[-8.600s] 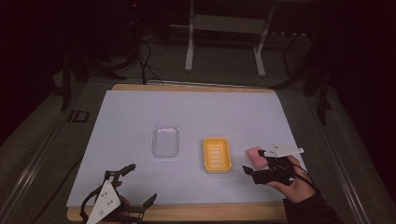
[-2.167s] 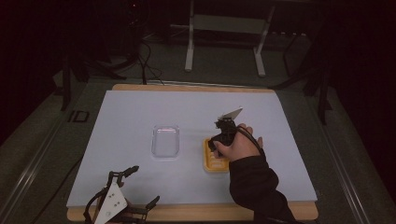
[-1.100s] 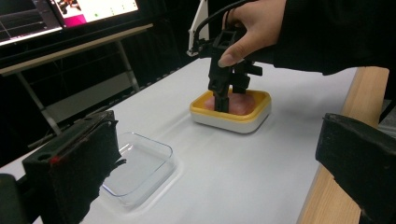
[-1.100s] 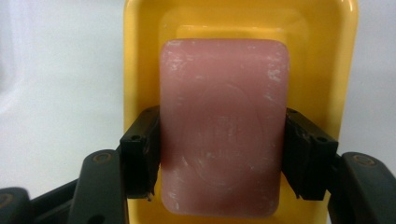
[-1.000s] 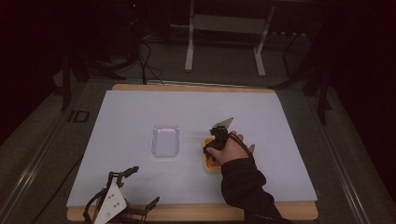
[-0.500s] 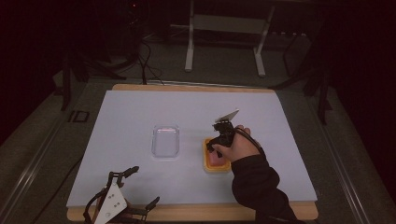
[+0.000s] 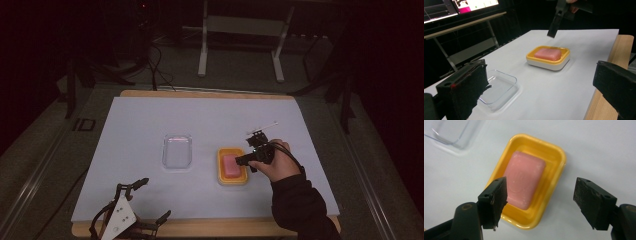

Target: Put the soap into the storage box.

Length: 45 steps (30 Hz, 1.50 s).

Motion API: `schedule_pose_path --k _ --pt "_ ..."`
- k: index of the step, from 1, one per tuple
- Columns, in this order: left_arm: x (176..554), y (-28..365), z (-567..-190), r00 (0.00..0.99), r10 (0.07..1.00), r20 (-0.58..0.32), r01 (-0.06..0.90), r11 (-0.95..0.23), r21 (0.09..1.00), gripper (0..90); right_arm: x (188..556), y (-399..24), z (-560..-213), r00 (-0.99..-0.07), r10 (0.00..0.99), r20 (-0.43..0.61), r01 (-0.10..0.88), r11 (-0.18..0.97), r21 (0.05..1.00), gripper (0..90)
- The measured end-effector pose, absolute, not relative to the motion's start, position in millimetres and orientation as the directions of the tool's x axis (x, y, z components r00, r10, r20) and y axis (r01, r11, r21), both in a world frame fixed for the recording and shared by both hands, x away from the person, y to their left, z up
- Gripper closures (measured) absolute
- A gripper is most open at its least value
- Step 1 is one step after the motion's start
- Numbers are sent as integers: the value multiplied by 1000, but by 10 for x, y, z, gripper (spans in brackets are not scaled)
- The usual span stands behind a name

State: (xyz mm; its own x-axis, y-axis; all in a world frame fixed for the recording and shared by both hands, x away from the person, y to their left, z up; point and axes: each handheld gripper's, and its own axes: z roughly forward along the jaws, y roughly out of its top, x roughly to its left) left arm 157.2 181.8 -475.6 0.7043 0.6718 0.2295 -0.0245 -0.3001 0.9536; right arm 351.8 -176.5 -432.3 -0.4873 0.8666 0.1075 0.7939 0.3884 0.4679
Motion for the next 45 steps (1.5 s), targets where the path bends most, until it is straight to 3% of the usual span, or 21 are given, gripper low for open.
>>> schedule_pose_path --k 5,13,32,45 --pt "1569 1811 -4757 704 672 230 -25 -301 953 3 3451 -1932 -4291 -492 863 117 765 364 531 274" --pt "1573 1813 -4759 703 673 229 -23 -300 954 3 3378 -2233 -4314 -544 838 46 654 389 649 268" --pt "1577 1807 -4765 702 675 230 -20 -303 953 3 3112 -2836 -4596 -467 884 1 647 342 682 249" --pt "1573 1809 -4764 702 674 230 -21 -303 953 3 2912 -2977 -4783 -427 904 -10 616 299 729 249"
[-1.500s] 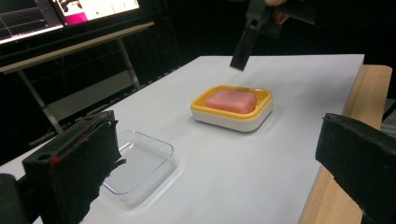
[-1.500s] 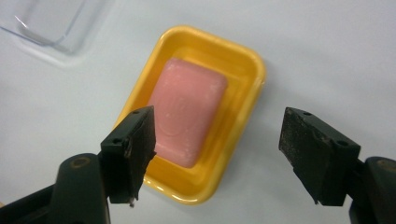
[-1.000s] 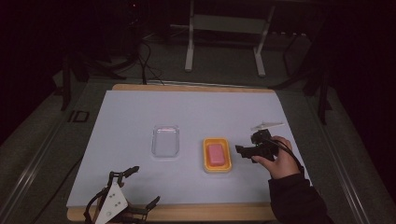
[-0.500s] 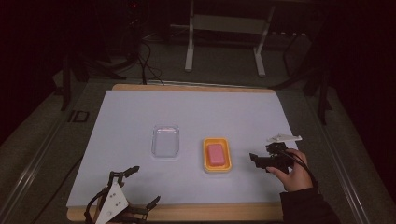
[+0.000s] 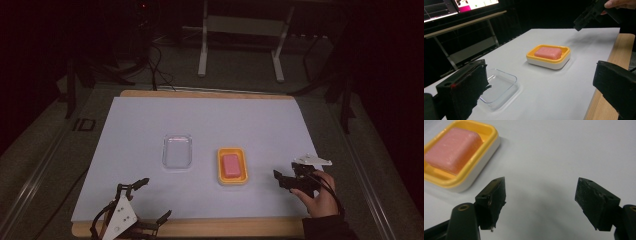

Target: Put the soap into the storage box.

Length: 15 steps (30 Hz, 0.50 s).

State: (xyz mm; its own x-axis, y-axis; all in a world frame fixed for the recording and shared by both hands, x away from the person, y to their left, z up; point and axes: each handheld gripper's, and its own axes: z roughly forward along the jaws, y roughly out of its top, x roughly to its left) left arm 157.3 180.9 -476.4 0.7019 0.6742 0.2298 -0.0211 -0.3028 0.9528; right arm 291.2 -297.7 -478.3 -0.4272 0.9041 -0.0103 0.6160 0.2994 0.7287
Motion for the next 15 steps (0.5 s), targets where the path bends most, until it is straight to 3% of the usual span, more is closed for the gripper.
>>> schedule_pose_path --k 15 --pt "1574 1803 -4768 706 670 230 -15 -310 951 3 2767 -3111 -4859 -397 916 -54 557 287 779 249"
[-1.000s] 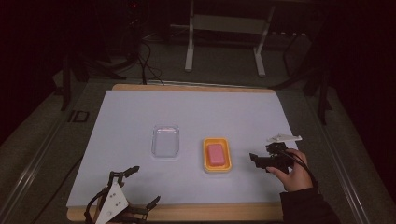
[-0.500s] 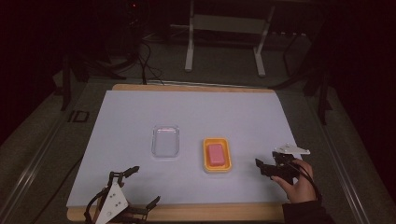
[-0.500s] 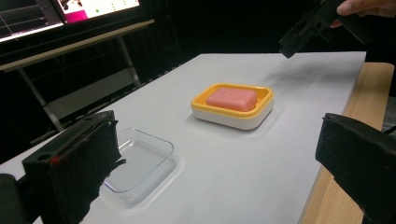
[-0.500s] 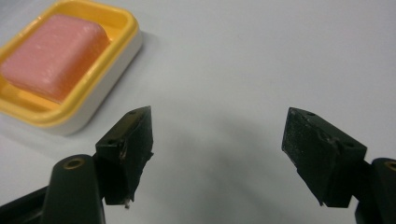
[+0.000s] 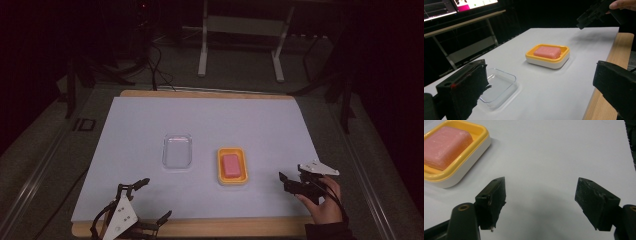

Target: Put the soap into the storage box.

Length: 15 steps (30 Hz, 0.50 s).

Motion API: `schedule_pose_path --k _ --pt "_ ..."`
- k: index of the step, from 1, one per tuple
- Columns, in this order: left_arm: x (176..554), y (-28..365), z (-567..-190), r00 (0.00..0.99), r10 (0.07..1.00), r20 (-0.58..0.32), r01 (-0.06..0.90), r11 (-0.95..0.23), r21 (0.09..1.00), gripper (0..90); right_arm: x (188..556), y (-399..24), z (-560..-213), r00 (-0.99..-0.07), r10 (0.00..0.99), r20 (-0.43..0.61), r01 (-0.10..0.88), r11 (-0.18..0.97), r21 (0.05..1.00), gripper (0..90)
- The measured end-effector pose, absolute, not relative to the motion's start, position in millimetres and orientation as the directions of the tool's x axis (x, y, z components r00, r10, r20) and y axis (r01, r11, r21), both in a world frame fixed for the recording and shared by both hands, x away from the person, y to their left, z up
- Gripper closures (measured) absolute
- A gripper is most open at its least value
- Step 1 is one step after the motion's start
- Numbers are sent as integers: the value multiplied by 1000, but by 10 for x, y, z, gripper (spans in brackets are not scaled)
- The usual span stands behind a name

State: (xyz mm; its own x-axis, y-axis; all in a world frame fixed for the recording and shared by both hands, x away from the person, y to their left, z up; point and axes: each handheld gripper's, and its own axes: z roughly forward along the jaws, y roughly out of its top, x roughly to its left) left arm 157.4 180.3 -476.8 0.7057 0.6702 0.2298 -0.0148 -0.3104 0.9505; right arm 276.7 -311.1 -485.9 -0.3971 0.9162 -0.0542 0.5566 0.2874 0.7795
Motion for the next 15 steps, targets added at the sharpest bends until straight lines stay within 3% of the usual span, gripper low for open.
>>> schedule_pose_path --k 15 --pt "1569 1804 -4762 707 671 224 -12 -306 952 3 2814 -3105 -4947 -413 911 -23 569 277 774 250"
